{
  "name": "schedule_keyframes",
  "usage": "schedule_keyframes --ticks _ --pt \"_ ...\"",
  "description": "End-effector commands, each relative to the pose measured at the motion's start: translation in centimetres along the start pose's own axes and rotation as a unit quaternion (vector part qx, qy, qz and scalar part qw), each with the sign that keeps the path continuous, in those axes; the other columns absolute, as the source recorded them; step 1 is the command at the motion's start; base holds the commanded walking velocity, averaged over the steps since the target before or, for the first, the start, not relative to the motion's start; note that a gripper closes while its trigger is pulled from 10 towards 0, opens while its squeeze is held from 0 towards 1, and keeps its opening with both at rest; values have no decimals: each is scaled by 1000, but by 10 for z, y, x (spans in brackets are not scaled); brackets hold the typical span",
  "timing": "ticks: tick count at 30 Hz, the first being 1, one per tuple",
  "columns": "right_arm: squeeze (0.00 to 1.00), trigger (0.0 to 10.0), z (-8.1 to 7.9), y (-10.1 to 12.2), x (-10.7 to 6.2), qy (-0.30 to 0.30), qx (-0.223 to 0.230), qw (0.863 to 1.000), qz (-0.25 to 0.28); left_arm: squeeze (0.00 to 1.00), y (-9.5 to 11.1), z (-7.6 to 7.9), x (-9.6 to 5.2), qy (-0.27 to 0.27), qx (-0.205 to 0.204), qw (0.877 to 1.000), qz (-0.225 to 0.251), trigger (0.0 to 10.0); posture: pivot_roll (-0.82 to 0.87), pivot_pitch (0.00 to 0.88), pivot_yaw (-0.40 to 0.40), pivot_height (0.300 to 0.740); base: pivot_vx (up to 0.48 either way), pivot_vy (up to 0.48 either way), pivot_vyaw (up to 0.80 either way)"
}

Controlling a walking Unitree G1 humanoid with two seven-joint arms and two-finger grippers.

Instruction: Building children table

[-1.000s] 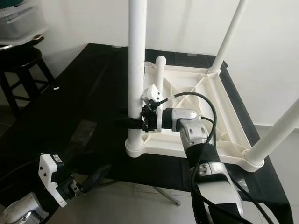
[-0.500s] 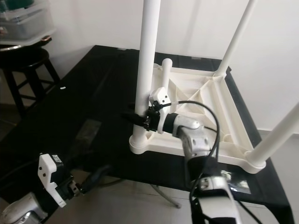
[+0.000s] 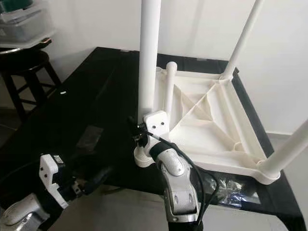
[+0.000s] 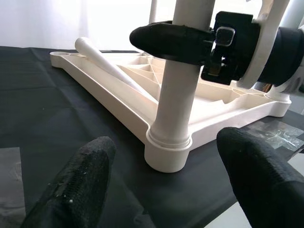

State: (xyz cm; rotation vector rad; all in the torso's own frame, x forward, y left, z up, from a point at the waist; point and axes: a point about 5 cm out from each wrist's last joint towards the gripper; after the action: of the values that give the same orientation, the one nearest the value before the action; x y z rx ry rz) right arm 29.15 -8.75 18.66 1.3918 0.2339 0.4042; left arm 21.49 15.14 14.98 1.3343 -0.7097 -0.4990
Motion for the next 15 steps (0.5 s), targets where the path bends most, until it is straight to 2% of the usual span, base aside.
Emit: schedule_keyframes --ticks 1,2,4,5,8,9,10,11,12,14,15 --pt "0 10000 -5 -34 -8 16 10 995 -103 0 -2 -1 -2 -1 4 1000 -10 10000 24 122 -38 740 0 0 0" --pt "1000 10000 -6 -26 -5 48 19 995 -87 0 -2 -1 -1 -3 4 1000 -11 10000 29 122 -38 740 0 0 0" --pt "1000 10000 -5 -20 -3 66 25 995 -73 0 -2 0 -1 -5 3 1000 -11 10000 28 122 -39 740 0 0 0" --pt "1000 10000 -8 -12 1 135 29 989 -54 0 -2 0 -1 -5 3 1000 -11 10000 27 123 -40 740 0 0 0" --pt "1000 10000 -8 -12 1 135 29 989 -54 0 -2 0 -1 -5 3 1000 -11 10000 27 123 -40 740 0 0 0" --pt "1000 10000 -10 -1 3 220 18 975 -26 0 -2 0 -1 -5 2 1000 -10 10000 26 125 -42 740 0 0 0" --pt "1000 10000 -11 10 3 304 -11 953 4 0 -2 1 0 -5 2 1000 -9 10000 29 127 -43 740 0 0 0" --pt "1000 10000 -11 10 3 304 -11 953 4 0 -2 1 0 -5 2 1000 -9 10000 29 127 -43 740 0 0 0" --pt "1000 10000 -6 19 6 364 -34 931 19 0 -2 1 0 -5 1 1000 -8 10000 34 130 -45 740 0 0 0" --pt "1000 10000 -6 19 6 364 -34 931 19 0 -2 1 0 -5 1 1000 -8 10000 34 130 -45 740 0 0 0" --pt "820 10000 4 22 14 392 -73 917 20 0 -2 2 -1 -4 1 1000 -7 10000 39 133 -49 740 0 0 0"
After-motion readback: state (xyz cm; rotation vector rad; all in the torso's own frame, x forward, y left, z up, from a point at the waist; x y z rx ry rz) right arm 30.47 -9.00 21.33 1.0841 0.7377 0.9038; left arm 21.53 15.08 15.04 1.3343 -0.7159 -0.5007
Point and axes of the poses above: a point about 5 cm out from each wrist's last joint towards the gripper, its own x axis pointing out of the wrist towards the gripper, its own y axis along the axis of the wrist's last joint, z = x × y, and after that the axes turned 4 degrees about -x, right-handed
